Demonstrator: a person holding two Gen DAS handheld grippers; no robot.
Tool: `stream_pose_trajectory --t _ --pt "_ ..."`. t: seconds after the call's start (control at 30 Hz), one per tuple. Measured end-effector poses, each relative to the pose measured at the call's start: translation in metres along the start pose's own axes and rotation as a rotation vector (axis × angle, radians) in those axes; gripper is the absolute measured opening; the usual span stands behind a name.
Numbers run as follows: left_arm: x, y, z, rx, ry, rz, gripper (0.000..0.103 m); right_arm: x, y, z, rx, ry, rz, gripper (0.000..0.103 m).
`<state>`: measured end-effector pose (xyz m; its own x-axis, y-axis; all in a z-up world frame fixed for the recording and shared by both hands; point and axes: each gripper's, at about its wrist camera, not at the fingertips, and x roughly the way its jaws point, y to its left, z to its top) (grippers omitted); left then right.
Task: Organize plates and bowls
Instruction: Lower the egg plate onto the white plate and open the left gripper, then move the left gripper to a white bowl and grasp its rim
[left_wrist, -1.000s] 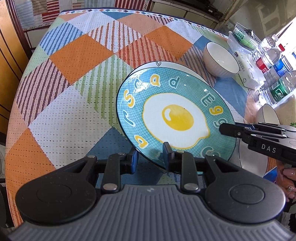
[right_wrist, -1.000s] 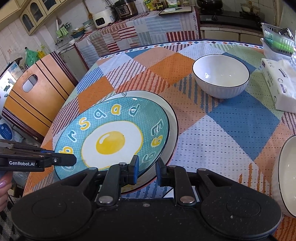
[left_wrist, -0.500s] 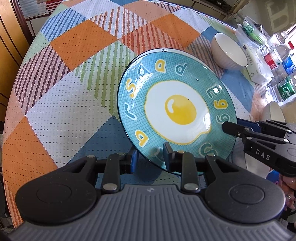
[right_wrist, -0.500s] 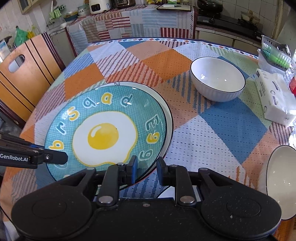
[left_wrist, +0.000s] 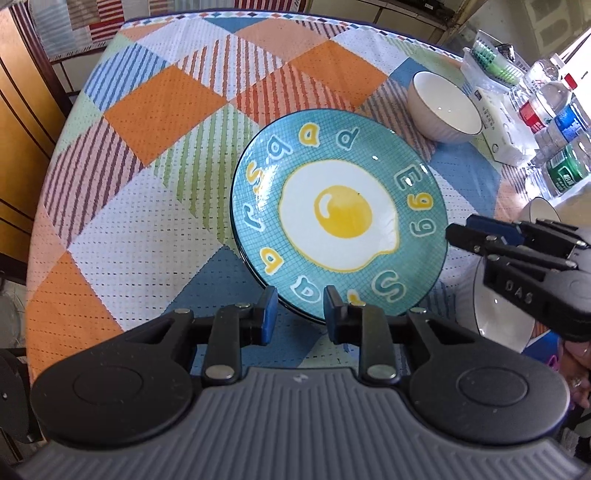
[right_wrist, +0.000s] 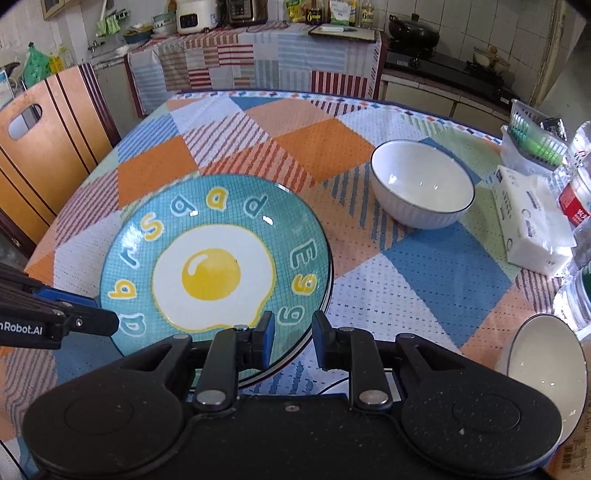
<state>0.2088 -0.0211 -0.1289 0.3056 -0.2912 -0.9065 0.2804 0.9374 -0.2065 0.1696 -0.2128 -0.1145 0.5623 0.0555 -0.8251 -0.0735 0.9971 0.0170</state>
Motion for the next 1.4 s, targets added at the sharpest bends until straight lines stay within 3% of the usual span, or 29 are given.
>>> stream_pose_trajectory --t 0.37,0.7,1.0,1.07,1.2,1.4 --pt "-0.064 -0.047 0.022 0.142 -0.092 0.020 0.030 -0.077 -0.038 0.015 0.037 -0.190 0.010 0.043" --pt "-0.087 -0.083 0.046 0.219 -0.135 0.013 0.040 -0.095 -0.060 0.025 0.028 -0.219 -0.013 0.066" --pt "-0.077 -0.104 0.077 0.274 -0.149 -0.026 0.046 -0.064 -0.089 0.027 0.064 -0.208 0.002 0.076" --pt "-0.071 -0.107 0.085 0.272 -0.175 -0.043 0.049 -0.052 -0.094 0.028 0.054 -0.174 0.001 0.089" --pt "-0.054 -0.119 0.099 0.312 -0.238 -0.035 0.065 -0.026 -0.103 0.036 0.007 -0.121 -0.023 0.089" --pt "-0.008 -0.128 0.134 0.284 -0.233 -0.061 0.075 0.018 -0.113 0.049 -0.014 -0.096 0.025 0.089"
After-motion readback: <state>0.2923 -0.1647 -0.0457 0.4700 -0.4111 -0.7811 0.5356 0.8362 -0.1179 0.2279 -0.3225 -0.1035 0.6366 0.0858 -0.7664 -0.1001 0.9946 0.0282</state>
